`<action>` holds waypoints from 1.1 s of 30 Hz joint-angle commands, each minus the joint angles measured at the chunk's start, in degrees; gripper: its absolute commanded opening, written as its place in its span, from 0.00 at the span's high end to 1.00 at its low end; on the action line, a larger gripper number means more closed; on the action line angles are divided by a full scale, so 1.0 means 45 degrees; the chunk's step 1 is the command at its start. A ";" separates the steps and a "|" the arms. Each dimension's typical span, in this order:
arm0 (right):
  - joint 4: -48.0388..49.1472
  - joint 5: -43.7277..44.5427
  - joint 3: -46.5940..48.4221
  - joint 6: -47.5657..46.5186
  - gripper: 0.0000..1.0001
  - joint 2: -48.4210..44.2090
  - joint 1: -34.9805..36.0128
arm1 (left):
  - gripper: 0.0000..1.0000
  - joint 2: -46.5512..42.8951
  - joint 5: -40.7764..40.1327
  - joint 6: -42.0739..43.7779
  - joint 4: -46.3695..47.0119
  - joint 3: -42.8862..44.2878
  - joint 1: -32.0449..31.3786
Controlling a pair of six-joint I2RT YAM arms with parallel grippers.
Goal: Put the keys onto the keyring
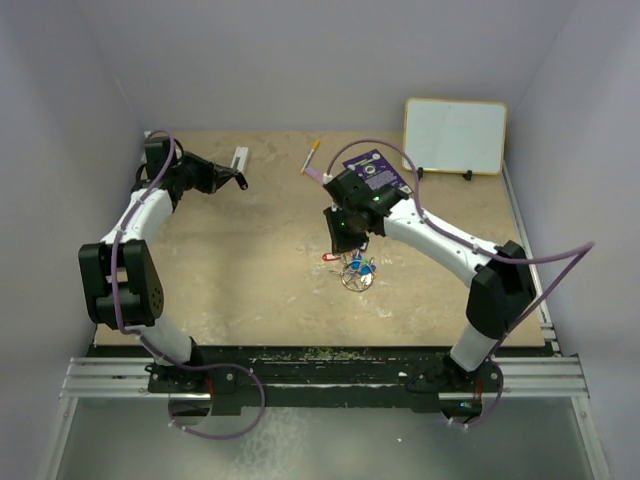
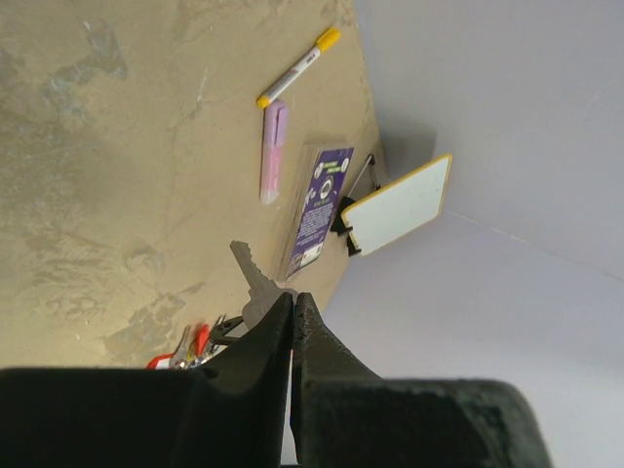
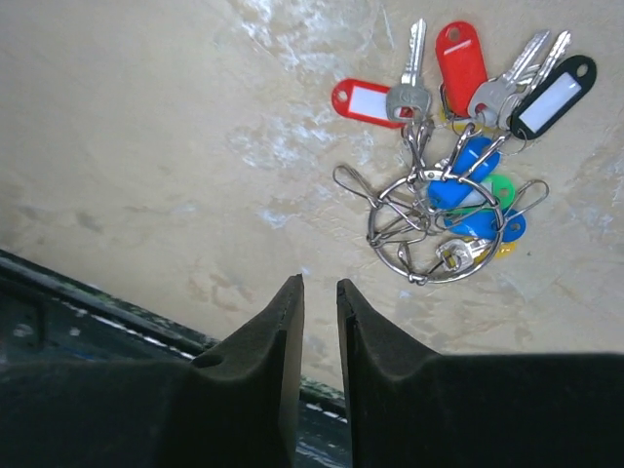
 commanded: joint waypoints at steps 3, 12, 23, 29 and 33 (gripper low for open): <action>0.1710 0.0070 -0.1595 -0.3007 0.74 0.0258 0.0393 | 0.96 -0.0567 0.0417 0.0717 -0.0037 -0.0095 -0.0326; 0.4211 0.0438 -0.2586 -0.5720 0.75 0.0688 0.0407 | 0.96 -0.0951 0.0506 0.0746 0.0095 -0.0296 -0.0327; 0.5462 -0.1269 -0.4117 -0.8688 0.67 0.1131 0.0413 | 0.96 -0.1336 0.0582 0.0622 0.0396 -0.0678 -0.0327; 0.5268 -0.1179 -0.4644 -0.9210 0.66 0.1134 0.0399 | 0.96 -0.1415 0.0518 0.0541 0.0519 -0.0724 -0.0327; 0.5222 -0.1260 -0.4692 -0.9292 0.68 0.1478 0.0403 | 0.96 -0.1419 0.0544 0.0461 0.0598 -0.0796 -0.0327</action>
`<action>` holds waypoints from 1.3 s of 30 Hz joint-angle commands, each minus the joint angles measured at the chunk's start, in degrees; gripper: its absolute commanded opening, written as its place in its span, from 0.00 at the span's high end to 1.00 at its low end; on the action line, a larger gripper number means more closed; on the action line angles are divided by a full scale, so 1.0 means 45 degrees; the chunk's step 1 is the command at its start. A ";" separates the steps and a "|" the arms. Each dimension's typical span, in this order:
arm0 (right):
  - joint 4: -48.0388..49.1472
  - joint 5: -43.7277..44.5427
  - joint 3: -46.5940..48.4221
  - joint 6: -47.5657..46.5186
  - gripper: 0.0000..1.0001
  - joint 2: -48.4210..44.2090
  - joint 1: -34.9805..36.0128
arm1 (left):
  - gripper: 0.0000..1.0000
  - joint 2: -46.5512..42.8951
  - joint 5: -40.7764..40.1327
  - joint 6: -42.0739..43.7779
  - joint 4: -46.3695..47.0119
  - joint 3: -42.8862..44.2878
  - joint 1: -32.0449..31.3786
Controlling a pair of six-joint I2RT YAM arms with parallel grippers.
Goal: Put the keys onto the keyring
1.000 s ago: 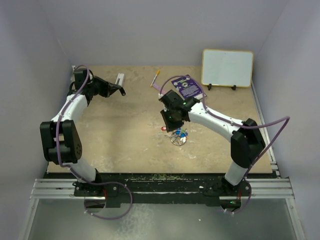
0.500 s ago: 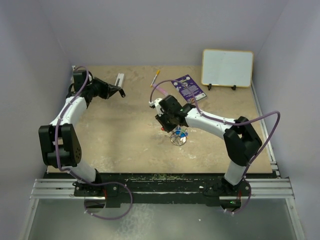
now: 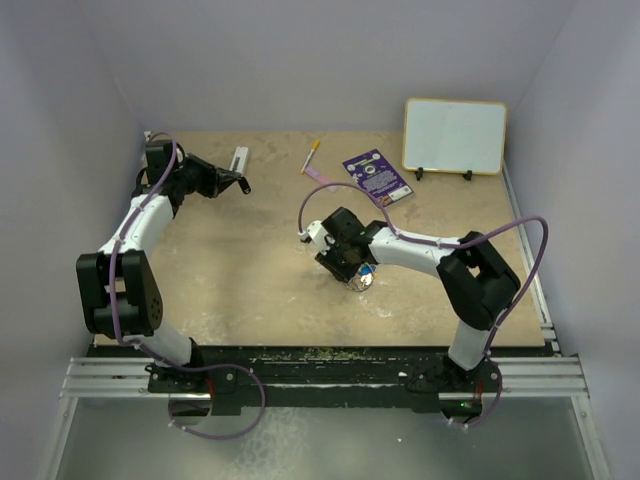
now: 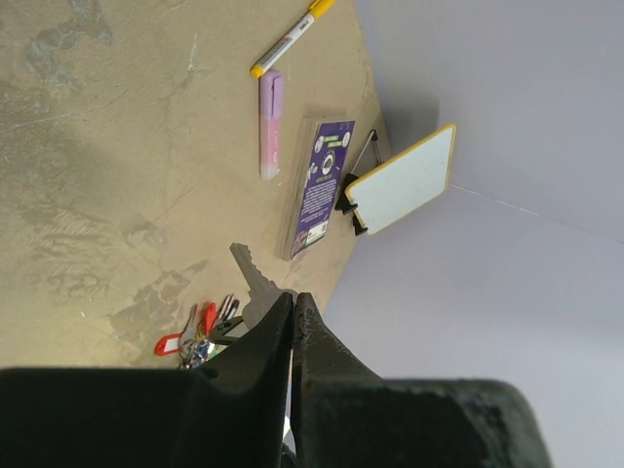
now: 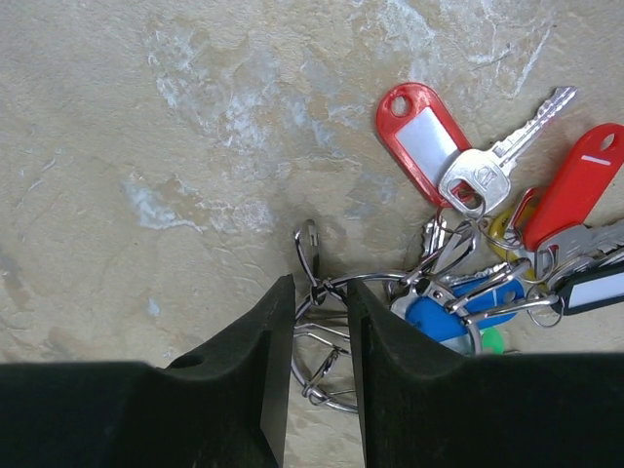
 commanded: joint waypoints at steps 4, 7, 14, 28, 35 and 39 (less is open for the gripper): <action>0.0487 -0.0113 -0.0125 -0.0550 0.77 0.0500 -0.0004 | 0.96 -0.0652 0.0190 -0.0053 0.0707 -0.0214 0.0037; 0.0580 -0.0100 -0.0209 -0.0618 0.85 0.0723 -0.0008 | 0.96 -0.0707 0.0178 -0.0111 0.0750 -0.0325 0.0037; 0.0794 -0.0113 -0.0615 -0.0547 0.96 0.0653 -0.0036 | 0.96 -0.0773 0.0170 -0.0286 0.0930 -0.0553 0.0037; -0.0192 -0.0225 0.2268 0.3468 1.00 0.2089 -0.0029 | 0.96 -0.0622 0.0268 -0.0307 0.0904 -0.0384 0.0037; -0.1475 -0.0358 0.5589 0.7410 0.61 0.2773 -0.0034 | 0.96 -0.0616 0.0278 -0.0316 0.0849 -0.0415 0.0037; -0.2511 0.0635 0.6502 0.7948 0.52 0.2454 -0.0494 | 0.96 -0.0604 0.0338 -0.0317 0.0880 -0.0444 0.0048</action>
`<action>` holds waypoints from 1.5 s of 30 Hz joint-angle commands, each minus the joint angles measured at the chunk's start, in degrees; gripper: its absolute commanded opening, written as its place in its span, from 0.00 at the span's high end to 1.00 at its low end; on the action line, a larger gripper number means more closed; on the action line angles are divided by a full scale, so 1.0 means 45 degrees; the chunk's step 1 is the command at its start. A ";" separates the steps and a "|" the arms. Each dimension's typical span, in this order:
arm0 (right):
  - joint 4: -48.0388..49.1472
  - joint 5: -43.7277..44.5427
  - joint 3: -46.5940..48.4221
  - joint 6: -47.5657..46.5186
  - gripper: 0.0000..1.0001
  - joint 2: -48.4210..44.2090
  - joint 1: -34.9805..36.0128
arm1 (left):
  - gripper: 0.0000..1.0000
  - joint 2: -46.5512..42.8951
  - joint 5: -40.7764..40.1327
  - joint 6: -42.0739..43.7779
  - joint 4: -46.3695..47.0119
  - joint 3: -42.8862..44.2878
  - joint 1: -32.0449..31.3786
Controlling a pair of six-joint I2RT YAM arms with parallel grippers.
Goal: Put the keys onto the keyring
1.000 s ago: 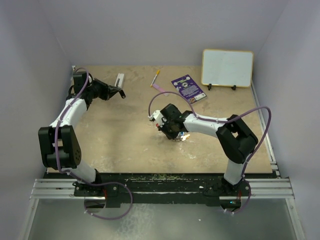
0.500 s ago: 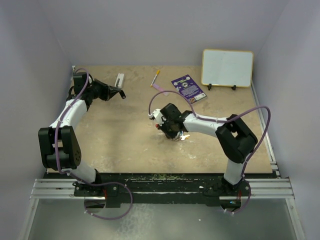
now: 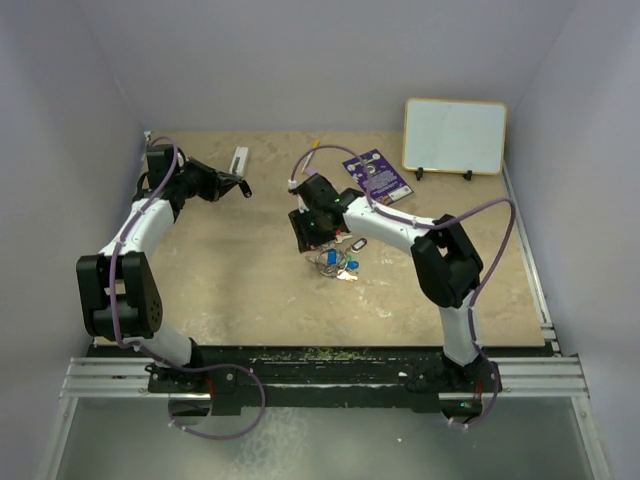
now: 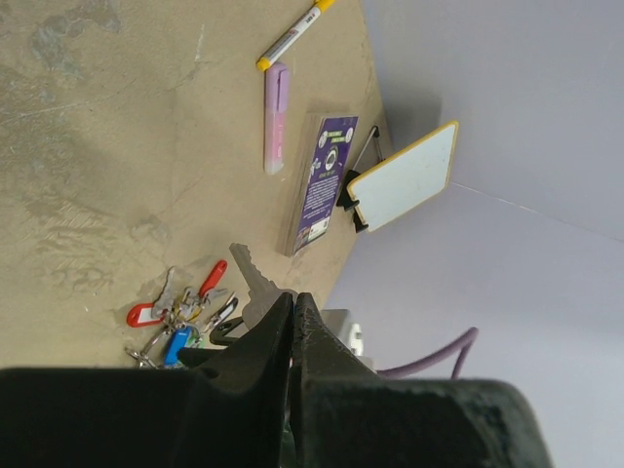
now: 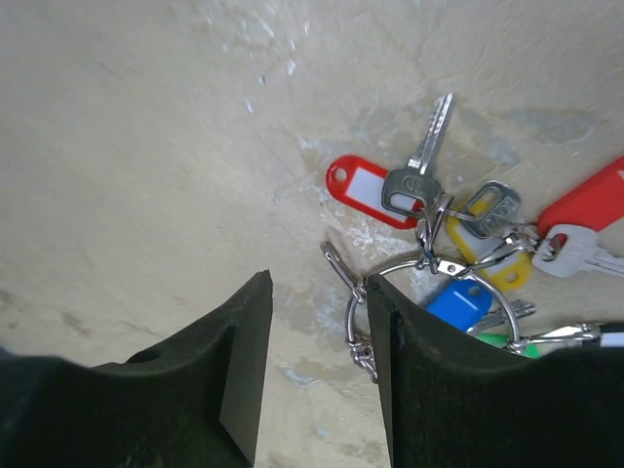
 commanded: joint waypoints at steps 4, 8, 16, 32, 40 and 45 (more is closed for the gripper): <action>-0.2378 0.1192 0.0963 0.1271 0.54 -0.0991 -0.0863 | 0.96 -0.0384 0.0352 -0.0103 0.0507 0.0106 0.0037; -0.3999 0.1121 0.0550 0.1248 0.66 -0.0911 -0.0877 | 0.96 -0.0420 0.0350 -0.0127 0.0549 0.0085 0.0037; -0.3880 0.1265 -0.0506 0.1612 0.66 -0.2089 -0.0103 | 0.96 -0.0322 0.0357 -0.0122 0.0569 0.0094 0.0018; -0.2187 0.2360 -0.1420 0.0581 0.69 -0.1636 0.0714 | 0.96 -0.0527 0.0326 -0.0102 0.0499 0.0027 -0.0002; -0.1941 0.2504 -0.1359 0.0373 0.76 -0.0921 0.0713 | 0.96 -0.0511 0.0346 -0.0162 0.0539 0.0030 0.0001; -0.1866 0.2541 -0.1518 0.0371 0.79 -0.0778 0.0723 | 0.96 -0.0482 0.0320 -0.0202 0.0559 0.0030 -0.0002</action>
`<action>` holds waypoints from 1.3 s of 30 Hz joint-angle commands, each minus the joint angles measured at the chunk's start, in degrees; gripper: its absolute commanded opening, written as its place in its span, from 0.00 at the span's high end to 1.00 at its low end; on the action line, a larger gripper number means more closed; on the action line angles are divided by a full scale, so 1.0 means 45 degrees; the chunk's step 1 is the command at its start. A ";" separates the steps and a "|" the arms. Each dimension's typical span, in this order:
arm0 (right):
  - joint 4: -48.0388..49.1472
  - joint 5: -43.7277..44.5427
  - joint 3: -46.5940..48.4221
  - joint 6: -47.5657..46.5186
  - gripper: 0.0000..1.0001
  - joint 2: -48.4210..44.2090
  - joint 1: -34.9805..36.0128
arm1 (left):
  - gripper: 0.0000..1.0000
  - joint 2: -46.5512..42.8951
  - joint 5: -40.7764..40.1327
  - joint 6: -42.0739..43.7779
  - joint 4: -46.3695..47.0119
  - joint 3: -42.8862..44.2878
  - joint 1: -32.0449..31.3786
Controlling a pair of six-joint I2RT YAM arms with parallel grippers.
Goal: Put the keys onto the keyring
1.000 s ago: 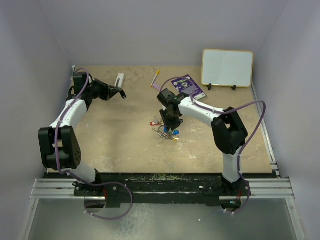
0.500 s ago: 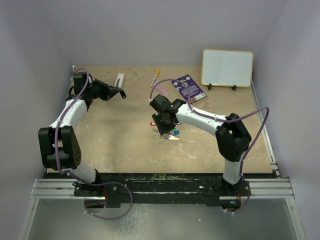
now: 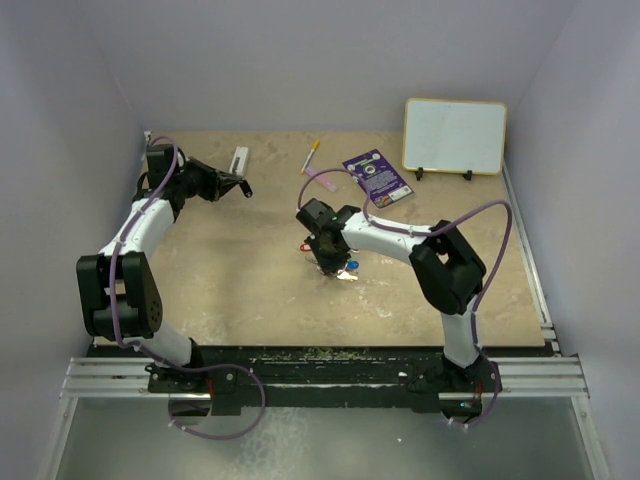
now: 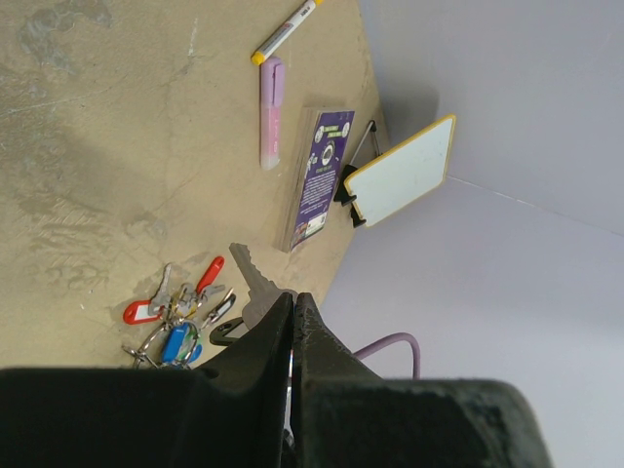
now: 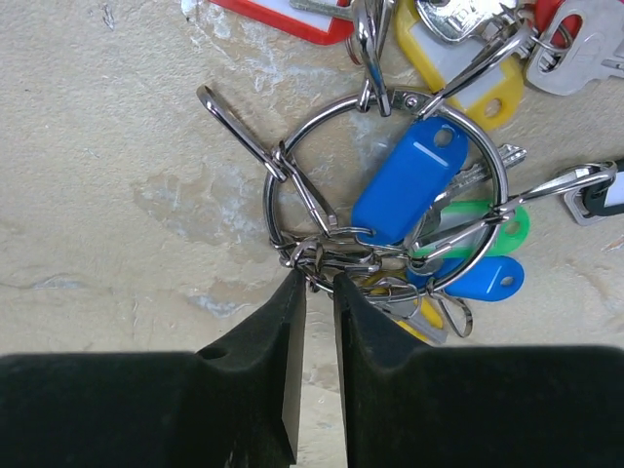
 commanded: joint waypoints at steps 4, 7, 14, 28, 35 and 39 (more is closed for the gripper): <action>0.0321 0.0259 -0.0429 -0.0226 0.95 -0.0113 -0.0050 | 0.96 -0.0483 0.0114 -0.0225 0.0505 0.0006 0.0003; 0.0591 0.0152 -0.0756 -0.0231 0.98 -0.0197 -0.0063 | 0.96 -0.0513 0.0117 -0.0259 0.0549 -0.0026 0.0003; 0.1612 0.0437 -0.1770 0.0177 1.00 -0.1250 -0.0086 | 0.96 -0.0582 0.0107 -0.0277 0.0571 -0.0078 0.0003; 0.3254 -0.0941 -0.2147 -0.0212 1.00 -0.4008 -0.0371 | 0.96 -0.0726 0.0200 -0.0376 0.0640 -0.0223 0.0006; 0.3079 -0.2031 -0.1443 -0.0610 1.00 -0.4587 -0.0364 | 0.96 -0.0816 0.0259 -0.0355 0.0681 -0.0097 0.0008; 0.3115 -0.2494 -0.0768 -0.1032 1.00 -0.5037 -0.0484 | 0.96 -0.0829 0.0332 -0.0286 0.0667 0.0017 -0.0061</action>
